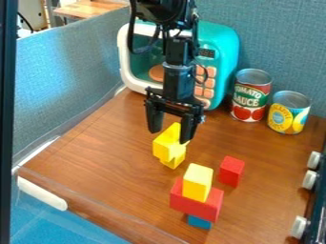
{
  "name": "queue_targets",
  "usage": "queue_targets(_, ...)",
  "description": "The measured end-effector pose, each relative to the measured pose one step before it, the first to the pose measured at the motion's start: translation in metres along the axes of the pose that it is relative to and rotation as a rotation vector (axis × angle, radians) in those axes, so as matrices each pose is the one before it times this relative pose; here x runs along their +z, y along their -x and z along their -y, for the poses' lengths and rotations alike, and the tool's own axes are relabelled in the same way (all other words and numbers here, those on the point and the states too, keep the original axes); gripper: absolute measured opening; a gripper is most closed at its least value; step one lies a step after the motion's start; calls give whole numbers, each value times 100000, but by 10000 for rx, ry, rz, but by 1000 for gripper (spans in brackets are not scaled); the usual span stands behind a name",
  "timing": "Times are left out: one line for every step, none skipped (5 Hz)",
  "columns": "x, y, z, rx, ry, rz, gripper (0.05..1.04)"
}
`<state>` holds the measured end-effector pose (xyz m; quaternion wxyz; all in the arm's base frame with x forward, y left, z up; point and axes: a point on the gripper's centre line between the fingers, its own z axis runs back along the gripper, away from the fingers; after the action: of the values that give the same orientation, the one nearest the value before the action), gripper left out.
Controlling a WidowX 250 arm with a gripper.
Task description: Put the yellow block on top of the yellow cube
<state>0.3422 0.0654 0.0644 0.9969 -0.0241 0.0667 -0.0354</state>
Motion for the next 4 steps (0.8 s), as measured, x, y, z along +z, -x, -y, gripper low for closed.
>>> queue_targets(914,161,58,-141,-122,428,1000)
queue_targets(1543,110,587,-264,-502,399,1000)
queue_targets(-220,-150,884,-400,-59,5,1000)
queue_targets(-493,114,757,-158,145,-51,1000)
